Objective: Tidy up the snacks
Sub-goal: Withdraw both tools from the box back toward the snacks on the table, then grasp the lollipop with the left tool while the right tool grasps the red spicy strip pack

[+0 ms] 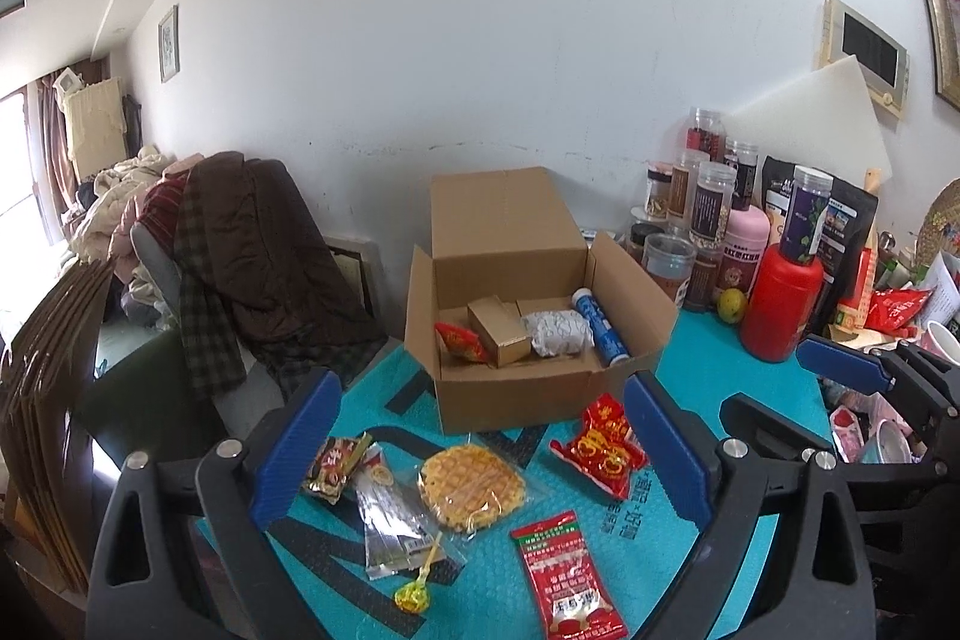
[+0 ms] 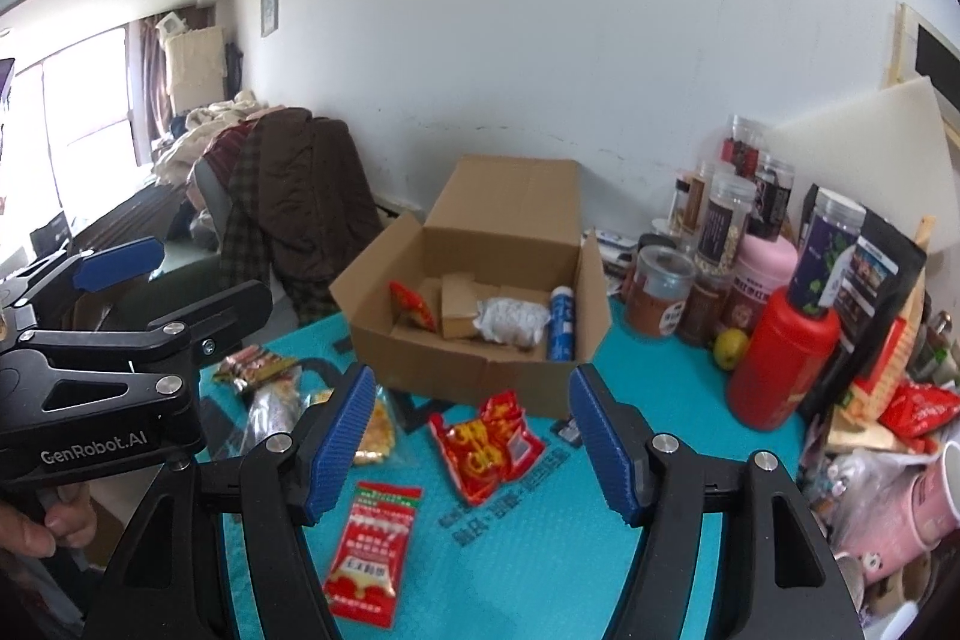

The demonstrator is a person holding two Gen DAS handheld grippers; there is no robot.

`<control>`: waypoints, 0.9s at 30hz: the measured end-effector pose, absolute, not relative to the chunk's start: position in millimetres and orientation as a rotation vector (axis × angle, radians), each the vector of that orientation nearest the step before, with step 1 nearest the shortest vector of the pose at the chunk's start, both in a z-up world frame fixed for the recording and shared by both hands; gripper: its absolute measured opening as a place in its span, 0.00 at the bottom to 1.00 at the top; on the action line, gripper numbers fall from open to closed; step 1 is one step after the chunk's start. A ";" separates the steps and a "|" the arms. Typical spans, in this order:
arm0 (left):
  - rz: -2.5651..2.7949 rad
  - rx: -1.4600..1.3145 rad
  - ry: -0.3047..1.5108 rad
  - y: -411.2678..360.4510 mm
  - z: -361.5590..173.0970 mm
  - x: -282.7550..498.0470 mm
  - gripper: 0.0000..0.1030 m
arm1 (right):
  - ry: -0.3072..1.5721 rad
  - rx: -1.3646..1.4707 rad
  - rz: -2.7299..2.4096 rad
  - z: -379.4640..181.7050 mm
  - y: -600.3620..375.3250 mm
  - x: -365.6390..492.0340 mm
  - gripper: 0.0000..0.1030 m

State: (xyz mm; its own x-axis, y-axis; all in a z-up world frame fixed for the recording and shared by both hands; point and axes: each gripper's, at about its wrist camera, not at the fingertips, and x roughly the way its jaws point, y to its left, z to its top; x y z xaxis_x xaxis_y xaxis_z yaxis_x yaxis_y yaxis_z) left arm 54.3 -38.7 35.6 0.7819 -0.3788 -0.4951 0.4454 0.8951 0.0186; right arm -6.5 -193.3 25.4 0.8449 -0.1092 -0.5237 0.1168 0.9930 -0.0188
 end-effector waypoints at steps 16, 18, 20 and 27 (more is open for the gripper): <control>-0.441 0.149 0.646 -22.6 -21.3 58.0 0.94 | 0.685 0.068 -0.065 -37.0 -178.2 -5.3 0.66; -0.432 0.149 0.663 -19.0 -28.6 59.7 0.94 | 0.701 0.072 -0.054 -44.6 -176.3 -4.5 0.66; -0.422 0.148 0.680 -15.2 -35.9 61.4 0.94 | 0.720 0.078 -0.046 -52.8 -174.7 -3.0 0.66; -0.406 0.136 0.736 -4.2 -60.5 67.0 0.94 | 0.792 0.112 -0.023 -81.6 -168.8 5.8 0.66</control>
State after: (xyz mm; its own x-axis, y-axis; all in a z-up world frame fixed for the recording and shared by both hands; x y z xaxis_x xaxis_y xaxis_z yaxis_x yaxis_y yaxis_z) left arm 67.0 -4.2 -60.5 0.6674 -0.3113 -0.6765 0.4057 0.9138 -0.0203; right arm 5.8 -168.8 -81.6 0.7023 0.0211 -0.7115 0.0626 0.9939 0.0913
